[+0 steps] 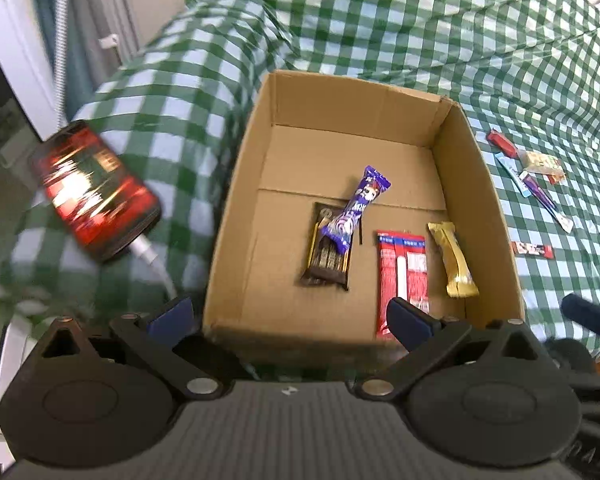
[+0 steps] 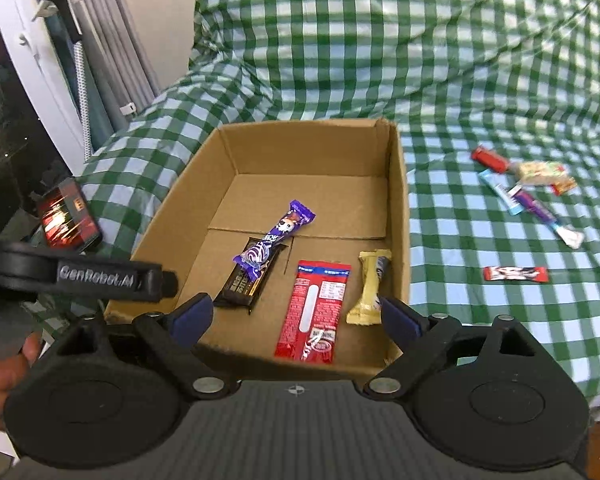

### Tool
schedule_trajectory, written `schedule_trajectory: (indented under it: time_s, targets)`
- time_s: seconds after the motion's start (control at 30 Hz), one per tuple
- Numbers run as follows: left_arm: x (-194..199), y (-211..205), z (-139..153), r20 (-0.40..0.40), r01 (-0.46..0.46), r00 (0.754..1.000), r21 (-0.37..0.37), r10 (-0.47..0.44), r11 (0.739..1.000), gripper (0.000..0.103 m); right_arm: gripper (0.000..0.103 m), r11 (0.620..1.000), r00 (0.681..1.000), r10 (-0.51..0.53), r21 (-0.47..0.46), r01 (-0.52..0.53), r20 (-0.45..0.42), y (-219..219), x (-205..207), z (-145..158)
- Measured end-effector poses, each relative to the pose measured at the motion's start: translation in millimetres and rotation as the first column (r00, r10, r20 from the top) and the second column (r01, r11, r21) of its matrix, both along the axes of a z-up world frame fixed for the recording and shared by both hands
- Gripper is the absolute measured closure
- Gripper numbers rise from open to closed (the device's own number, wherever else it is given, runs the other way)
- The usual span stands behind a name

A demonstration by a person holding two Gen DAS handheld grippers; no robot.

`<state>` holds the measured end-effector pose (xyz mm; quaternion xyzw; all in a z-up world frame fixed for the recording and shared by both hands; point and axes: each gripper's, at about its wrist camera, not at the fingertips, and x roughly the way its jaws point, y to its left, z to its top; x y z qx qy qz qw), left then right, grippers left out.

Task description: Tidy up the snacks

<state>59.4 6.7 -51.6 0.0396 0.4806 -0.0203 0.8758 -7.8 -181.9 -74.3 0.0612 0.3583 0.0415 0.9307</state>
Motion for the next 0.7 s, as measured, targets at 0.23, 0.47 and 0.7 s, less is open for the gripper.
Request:
schedule_trajectory:
  time_s: [0.23,0.47,0.7]
  targets:
    - [-62,-4,23,0.156,-0.004,0.988,0.045,-0.003,0.999,0.000,0.007,0.998,0.995,0.006,-0.059,0.000,0.095,8,-52,12]
    - [-92,-12,34,0.207,0.007,0.978,0.039,-0.015,0.999,0.000,0.004,0.992,0.983,0.050,-0.125,-0.028,0.177,20,-91,23]
    - [-109,-11,42,0.239,0.009,0.971,0.038,-0.018,0.999,0.000,0.004,0.991,0.977,0.050,-0.128,-0.024,0.206,20,-107,30]
